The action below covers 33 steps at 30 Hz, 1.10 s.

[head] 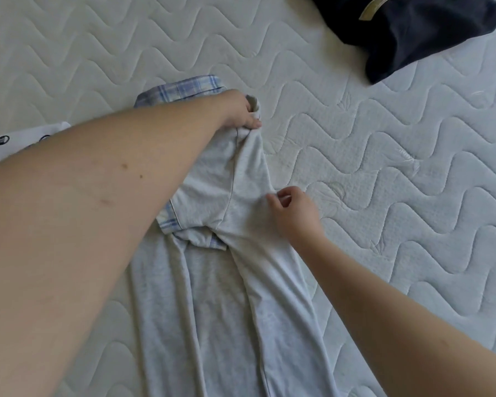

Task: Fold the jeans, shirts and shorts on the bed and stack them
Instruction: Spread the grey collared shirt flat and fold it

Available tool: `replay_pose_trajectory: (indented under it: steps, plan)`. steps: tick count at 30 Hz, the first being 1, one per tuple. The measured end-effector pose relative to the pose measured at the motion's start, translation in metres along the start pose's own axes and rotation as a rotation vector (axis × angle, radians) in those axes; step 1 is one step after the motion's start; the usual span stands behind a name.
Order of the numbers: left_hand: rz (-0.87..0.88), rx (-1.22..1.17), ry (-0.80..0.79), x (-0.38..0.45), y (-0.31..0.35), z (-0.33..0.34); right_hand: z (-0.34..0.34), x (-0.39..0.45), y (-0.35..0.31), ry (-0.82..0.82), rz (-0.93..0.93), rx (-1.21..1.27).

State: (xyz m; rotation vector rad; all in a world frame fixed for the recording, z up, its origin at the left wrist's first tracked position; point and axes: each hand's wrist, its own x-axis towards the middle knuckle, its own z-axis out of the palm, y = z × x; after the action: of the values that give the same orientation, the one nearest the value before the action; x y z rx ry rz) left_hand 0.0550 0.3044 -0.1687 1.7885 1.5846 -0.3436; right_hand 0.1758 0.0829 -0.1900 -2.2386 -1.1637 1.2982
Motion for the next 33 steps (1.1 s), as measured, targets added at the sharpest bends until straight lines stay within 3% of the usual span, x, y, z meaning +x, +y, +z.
replay_pose_trajectory:
  steps: [7,13,17,20,23,26,29,33]
  plan:
    - [-0.044,-0.251,0.294,0.015,-0.006,0.001,-0.002,0.018,-0.011,0.012,0.164,-0.018]
    - [0.007,-0.254,0.377,0.009,-0.008,0.011,0.001,0.015,-0.005,0.103,0.106,-0.102]
    - [0.079,0.039,0.476,-0.021,-0.014,0.014,0.001,0.012,0.001,0.206,0.056,-0.062]
    - [0.256,0.234,0.600,-0.062,-0.039,0.027,0.000,0.005,0.005,0.254,-0.001,-0.016]
    - [0.336,0.330,0.611,-0.100,-0.075,0.052,0.016,-0.014,0.005,0.339,-0.322,-0.184]
    - [0.186,0.343,0.578,-0.121,-0.106,0.081,0.053,-0.033,-0.004,0.181,-0.613,-0.357]
    - [0.078,0.355,0.464,-0.133,-0.133,0.111,0.078,-0.036,0.005,0.032,-0.642,-0.549]
    - [0.137,0.363,0.386,-0.132,-0.149,0.121,0.070,-0.024,0.021,-0.001,-0.685,-0.718]
